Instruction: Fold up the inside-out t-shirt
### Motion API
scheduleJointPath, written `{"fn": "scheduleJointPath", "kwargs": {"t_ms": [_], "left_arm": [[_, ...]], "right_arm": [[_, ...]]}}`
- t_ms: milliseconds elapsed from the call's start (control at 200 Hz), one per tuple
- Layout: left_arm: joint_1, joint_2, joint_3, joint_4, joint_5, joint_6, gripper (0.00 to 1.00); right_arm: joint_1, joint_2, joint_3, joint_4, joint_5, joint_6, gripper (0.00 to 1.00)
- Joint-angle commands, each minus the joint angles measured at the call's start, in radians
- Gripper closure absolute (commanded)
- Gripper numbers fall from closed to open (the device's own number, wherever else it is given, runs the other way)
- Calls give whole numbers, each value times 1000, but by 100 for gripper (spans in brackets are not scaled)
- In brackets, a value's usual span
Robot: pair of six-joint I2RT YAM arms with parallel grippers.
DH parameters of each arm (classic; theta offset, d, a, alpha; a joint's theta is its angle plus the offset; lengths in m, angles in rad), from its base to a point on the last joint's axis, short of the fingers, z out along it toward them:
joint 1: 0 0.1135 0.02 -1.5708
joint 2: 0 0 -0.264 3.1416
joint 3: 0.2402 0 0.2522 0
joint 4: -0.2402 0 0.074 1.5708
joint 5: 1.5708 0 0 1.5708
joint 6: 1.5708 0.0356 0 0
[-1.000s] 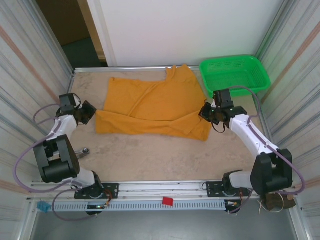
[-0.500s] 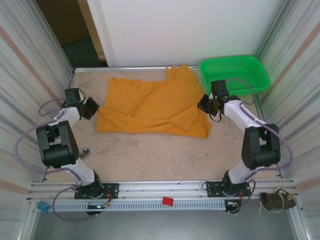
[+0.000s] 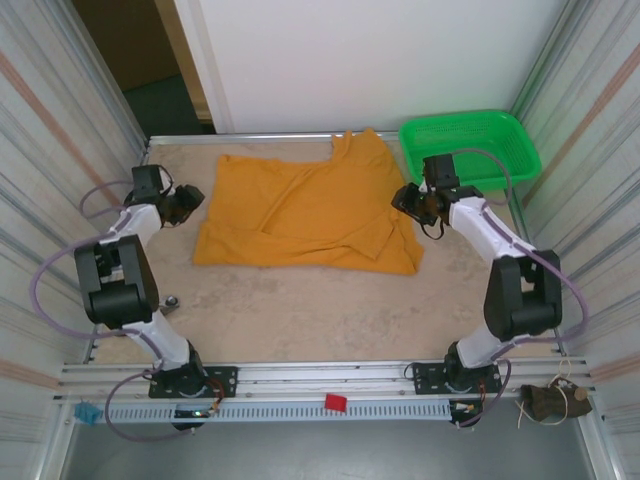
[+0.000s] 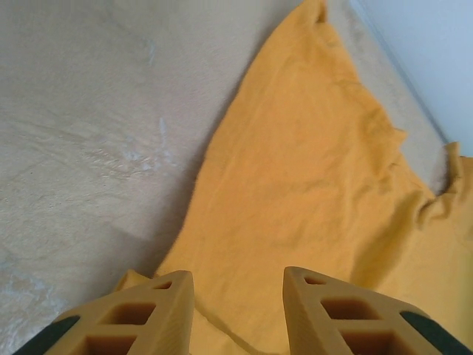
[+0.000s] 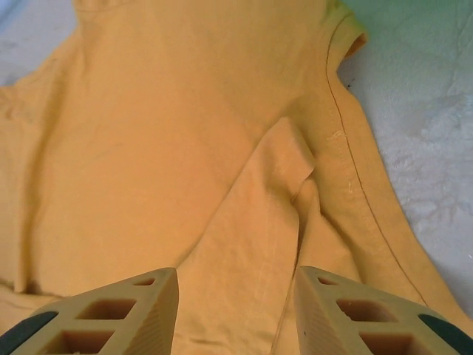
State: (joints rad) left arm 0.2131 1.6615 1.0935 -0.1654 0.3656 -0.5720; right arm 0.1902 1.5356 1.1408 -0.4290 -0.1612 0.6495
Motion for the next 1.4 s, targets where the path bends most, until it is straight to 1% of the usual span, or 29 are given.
{"fn": "scheduleJointPath", "kwargs": {"t_ms": [0,75,155,301,421,526,581,651,947,1047,1112,1142,1303,1398], "left_arm": [[-23,-154,-80,-16,6,5,64],[-55,-235,-154,-22,1,-2,63],[-91,-302,-225,-26,-5,-3,63],[-139,-372,-320,-24,-25,0,63],[-149,-394,-366,-14,-24,-12,63],[-149,-406,-387,-14,-24,-14,63],[-150,-411,-392,-14,-25,-12,63],[-150,-414,-397,-14,-25,-10,63],[-150,-418,-406,1,-15,-19,63],[-150,-420,-409,3,-14,-18,63],[-150,-422,-412,4,-12,-18,63],[-150,-422,-413,5,-11,-18,63],[-150,-425,-422,12,-7,-21,63],[-150,-428,-426,18,-7,-25,63]], "right_arm": [[49,-98,-80,-40,10,2,57],[100,-126,-130,-44,31,20,57],[146,-139,-181,-34,46,48,52],[203,-112,-263,20,56,102,50],[247,-41,-273,56,51,120,52],[280,13,-267,81,61,129,60],[286,36,-263,92,62,134,64],[291,57,-257,99,65,139,65],[290,104,-236,96,91,136,63],[285,109,-225,96,89,133,67],[281,112,-218,94,87,131,73],[280,112,-215,92,87,130,74],[270,114,-194,82,92,119,73],[262,130,-184,79,89,115,70]]}}
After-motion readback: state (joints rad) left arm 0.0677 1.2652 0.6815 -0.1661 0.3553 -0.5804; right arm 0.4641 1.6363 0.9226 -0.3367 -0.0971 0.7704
